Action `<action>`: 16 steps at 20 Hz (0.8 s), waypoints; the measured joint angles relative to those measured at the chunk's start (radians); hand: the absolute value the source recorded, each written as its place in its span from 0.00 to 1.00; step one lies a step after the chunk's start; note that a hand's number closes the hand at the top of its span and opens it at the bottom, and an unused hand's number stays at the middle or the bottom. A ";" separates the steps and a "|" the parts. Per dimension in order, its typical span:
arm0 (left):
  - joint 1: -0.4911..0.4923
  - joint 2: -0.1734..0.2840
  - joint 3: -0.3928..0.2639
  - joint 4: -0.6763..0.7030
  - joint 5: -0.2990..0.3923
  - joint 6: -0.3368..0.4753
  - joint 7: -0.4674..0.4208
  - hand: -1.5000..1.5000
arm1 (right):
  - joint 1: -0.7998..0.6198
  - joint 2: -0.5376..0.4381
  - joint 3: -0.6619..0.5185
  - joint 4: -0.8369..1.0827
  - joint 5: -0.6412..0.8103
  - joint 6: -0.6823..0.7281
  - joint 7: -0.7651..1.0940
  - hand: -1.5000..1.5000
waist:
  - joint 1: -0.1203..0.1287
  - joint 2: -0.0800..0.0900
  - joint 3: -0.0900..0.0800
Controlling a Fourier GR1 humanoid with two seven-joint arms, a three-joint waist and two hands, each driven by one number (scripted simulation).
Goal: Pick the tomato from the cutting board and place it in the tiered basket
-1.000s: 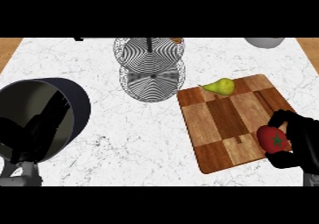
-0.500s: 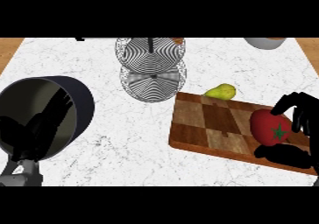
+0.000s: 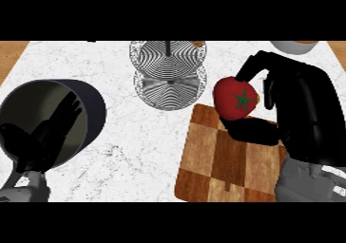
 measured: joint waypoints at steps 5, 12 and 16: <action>-0.022 0.008 0.016 0.010 0.009 -0.018 0.017 0.50 | -0.224 0.030 0.027 0.217 -0.013 -0.068 0.106 1.00 | 0.005 0.003 0.001; -0.031 -0.001 0.027 0.023 0.005 -0.025 0.005 0.50 | -0.448 0.040 0.062 0.551 -0.075 -0.245 0.172 1.00 | 0.010 0.004 0.001; -0.027 -0.002 0.032 0.010 -0.001 -0.023 0.018 0.50 | -0.520 0.041 0.050 0.697 -0.112 -0.294 0.168 1.00 | 0.008 0.004 0.001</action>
